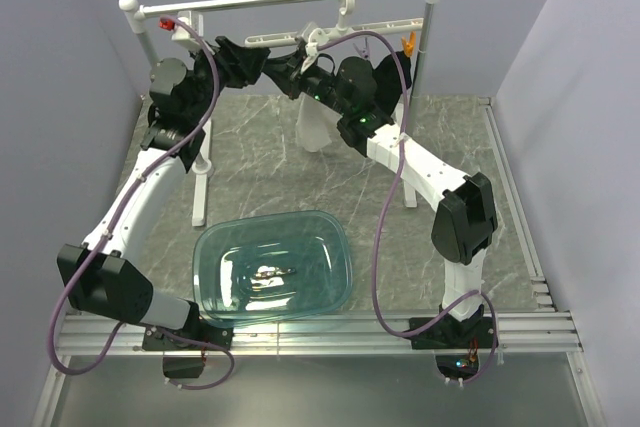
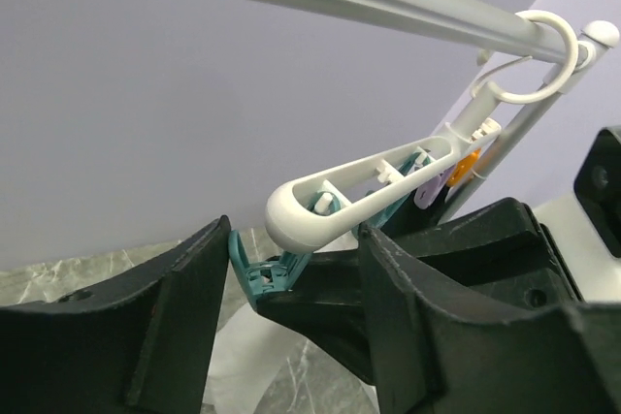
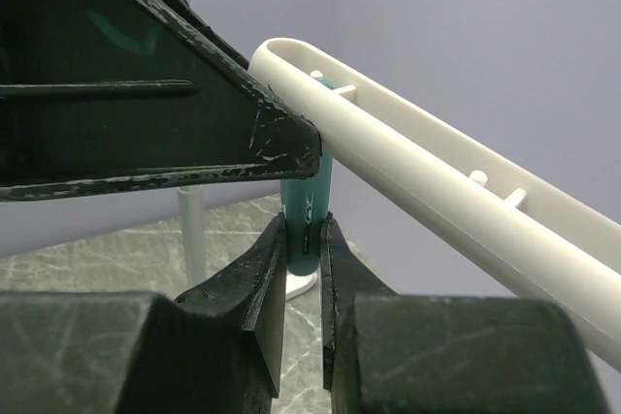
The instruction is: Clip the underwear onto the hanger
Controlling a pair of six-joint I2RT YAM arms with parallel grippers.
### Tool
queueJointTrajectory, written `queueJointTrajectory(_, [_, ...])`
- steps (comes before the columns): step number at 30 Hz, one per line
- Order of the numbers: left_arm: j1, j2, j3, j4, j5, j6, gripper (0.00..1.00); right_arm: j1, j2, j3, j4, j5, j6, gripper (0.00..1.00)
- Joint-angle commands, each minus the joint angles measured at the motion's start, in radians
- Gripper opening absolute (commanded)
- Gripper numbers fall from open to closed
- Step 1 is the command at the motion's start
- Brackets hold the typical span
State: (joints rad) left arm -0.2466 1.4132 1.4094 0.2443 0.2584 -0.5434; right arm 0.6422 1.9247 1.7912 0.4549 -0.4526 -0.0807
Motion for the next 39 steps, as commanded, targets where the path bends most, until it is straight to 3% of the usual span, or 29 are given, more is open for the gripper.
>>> queueJointTrajectory(1, [-0.005,0.018,0.069,0.026,-0.044,0.025,0.58,0.013,-0.058,-0.012,0.047,0.000,-0.024,0.00])
queueJointTrajectory(6, [-0.005,0.032,0.083,0.006,-0.038,0.022,0.51,0.013,-0.062,-0.021,0.053,0.006,-0.025,0.00])
queueJointTrajectory(14, [-0.005,0.006,0.039,-0.017,-0.034,0.031,0.63,0.013,-0.066,-0.021,0.057,0.011,-0.013,0.00])
queueJointTrajectory(26, [-0.014,-0.037,0.003,-0.097,-0.128,0.049,0.63,0.013,-0.072,-0.026,0.054,0.015,-0.014,0.00])
queueJointTrajectory(39, [-0.020,0.012,0.051,-0.046,-0.134,0.033,0.63,0.013,-0.085,-0.042,0.067,0.002,-0.008,0.00])
